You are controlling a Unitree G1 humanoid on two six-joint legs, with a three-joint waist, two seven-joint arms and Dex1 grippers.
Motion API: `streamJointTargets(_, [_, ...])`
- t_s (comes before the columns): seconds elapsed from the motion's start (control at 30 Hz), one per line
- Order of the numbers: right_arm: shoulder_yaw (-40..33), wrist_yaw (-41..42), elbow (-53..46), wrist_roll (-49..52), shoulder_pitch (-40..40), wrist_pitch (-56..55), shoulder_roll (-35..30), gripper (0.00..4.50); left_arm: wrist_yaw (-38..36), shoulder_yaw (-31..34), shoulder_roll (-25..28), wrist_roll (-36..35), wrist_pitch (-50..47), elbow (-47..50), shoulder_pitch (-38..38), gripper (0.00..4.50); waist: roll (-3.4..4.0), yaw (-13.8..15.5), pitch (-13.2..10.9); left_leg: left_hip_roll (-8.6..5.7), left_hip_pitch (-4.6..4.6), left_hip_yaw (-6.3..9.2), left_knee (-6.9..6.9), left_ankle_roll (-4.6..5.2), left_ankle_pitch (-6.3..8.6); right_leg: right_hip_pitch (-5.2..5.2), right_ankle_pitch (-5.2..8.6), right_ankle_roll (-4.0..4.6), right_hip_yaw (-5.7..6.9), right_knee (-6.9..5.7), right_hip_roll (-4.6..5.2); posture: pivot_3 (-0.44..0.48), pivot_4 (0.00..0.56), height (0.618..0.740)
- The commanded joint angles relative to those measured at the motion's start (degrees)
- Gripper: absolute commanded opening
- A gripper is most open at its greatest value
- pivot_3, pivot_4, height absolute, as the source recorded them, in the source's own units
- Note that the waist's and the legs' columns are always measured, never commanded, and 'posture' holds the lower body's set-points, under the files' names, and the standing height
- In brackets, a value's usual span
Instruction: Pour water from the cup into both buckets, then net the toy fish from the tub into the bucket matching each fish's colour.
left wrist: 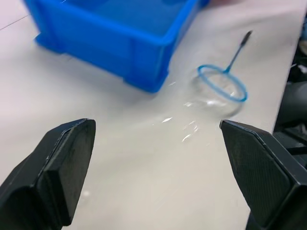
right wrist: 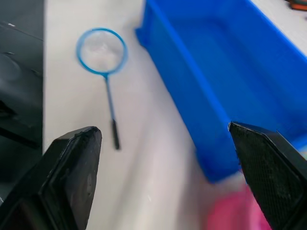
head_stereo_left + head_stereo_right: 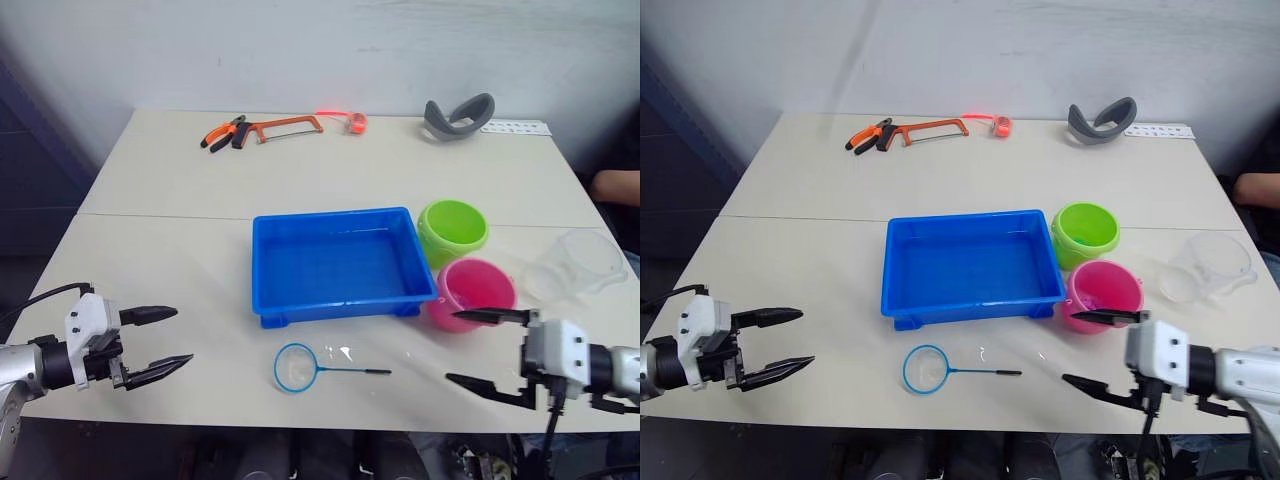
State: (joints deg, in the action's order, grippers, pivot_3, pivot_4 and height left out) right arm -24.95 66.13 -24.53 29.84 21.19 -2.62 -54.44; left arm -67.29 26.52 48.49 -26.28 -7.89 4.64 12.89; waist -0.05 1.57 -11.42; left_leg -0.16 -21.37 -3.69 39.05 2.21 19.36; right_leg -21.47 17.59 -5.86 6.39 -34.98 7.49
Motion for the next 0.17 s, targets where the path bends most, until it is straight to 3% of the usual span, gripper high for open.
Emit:
streamJointTargets(0.03, [-6.66,3.05,1.85,0.22,3.04,-4.47,2.33,4.48,0.16,0.21,-0.82,1.15,4.1,-2.34,-0.79,4.5,-0.01,-0.04,0.0,0.0,0.02,0.0,-0.04,-0.01,0.01,0.0,0.0,0.0,0.0,0.01,0.0,0.0,0.15,0.74])
streamJointTargets(0.17, [-7.85,3.64,5.58,-2.23,3.04,-8.22,4.03,4.48,1.67,-1.08,-1.89,2.64,6.81,-3.66,-1.77,4.5,-0.02,-0.19,0.01,0.0,0.03,-0.07,-0.05,0.01,0.02,0.01,0.0,0.0,-0.04,0.03,0.0,0.0,0.15,0.74])
